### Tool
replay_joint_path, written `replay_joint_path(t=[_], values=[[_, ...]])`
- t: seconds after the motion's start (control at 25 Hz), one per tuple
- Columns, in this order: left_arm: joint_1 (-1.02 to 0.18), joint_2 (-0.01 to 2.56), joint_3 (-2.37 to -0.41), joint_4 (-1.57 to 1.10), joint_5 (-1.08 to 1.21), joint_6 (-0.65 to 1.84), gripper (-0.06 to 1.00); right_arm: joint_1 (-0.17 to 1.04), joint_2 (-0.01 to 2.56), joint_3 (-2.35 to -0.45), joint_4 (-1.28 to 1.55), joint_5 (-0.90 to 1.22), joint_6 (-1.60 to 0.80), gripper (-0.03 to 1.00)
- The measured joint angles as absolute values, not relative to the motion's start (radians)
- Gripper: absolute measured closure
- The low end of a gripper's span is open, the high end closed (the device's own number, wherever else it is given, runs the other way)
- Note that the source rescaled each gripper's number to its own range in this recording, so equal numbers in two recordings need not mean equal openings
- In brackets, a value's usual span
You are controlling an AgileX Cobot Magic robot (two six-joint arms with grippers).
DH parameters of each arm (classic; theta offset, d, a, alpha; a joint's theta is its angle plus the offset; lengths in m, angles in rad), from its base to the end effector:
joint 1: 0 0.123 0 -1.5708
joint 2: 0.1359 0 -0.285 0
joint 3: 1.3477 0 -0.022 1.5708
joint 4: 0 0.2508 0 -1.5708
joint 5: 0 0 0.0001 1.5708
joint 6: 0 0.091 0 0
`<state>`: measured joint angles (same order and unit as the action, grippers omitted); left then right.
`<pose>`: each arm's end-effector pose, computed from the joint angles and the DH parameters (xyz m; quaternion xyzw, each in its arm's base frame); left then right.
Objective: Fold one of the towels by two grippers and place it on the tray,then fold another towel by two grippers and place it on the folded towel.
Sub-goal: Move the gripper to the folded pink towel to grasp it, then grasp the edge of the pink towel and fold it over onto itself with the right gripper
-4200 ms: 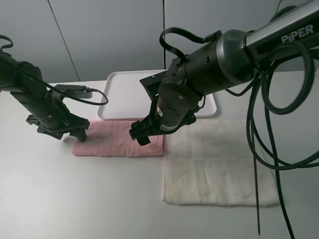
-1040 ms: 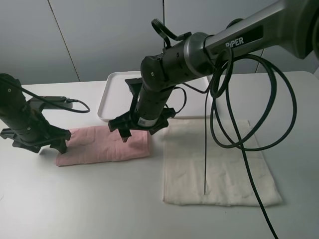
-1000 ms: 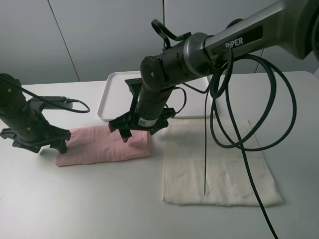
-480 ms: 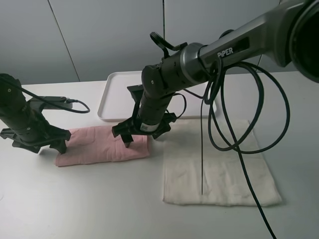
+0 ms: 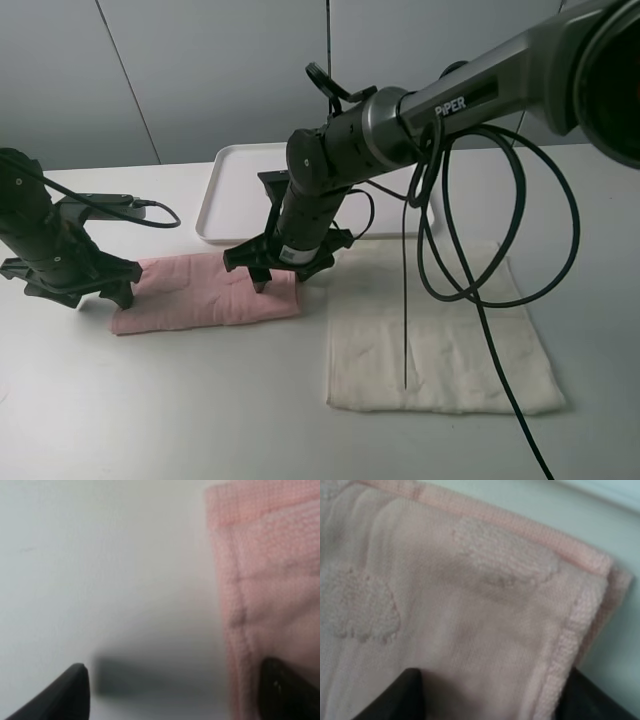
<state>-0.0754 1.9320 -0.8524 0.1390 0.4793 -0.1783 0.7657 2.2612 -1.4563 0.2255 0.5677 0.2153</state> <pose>0.3003 -0.0168 0.0852 0.0086 0.9981 0.0285 0.0534 0.3091 0.3124 0.0813 -0.1852 0.9697 0.1313 0.0901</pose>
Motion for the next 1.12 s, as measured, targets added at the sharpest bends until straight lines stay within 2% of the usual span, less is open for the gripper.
replay_joint_path(t=[0.16, 0.32, 0.4, 0.44, 1.12], values=[[-0.075, 1.932, -0.852, 0.139, 0.479, -0.178, 0.07, 0.766, 2.271, -1.456, 0.227, 0.568, 0.208, 0.60], [-0.075, 1.932, -0.852, 0.139, 0.479, -0.178, 0.07, 0.766, 2.284, -1.461, 0.250, 0.568, 0.201, 0.77], [-0.074, 1.932, -0.852, 0.139, 0.479, -0.178, 0.07, 0.766, 2.284, -1.463, 0.260, 0.568, 0.190, 0.90], [-0.074, 1.932, -0.852, 0.139, 0.479, -0.178, 0.07, 0.766, 2.284, -1.463, 0.264, 0.568, 0.183, 0.92], [-0.074, 1.931, -0.852, 0.139, 0.479, -0.178, 0.07, 0.766, 2.255, -1.458, 0.280, 0.595, 0.141, 0.92]])
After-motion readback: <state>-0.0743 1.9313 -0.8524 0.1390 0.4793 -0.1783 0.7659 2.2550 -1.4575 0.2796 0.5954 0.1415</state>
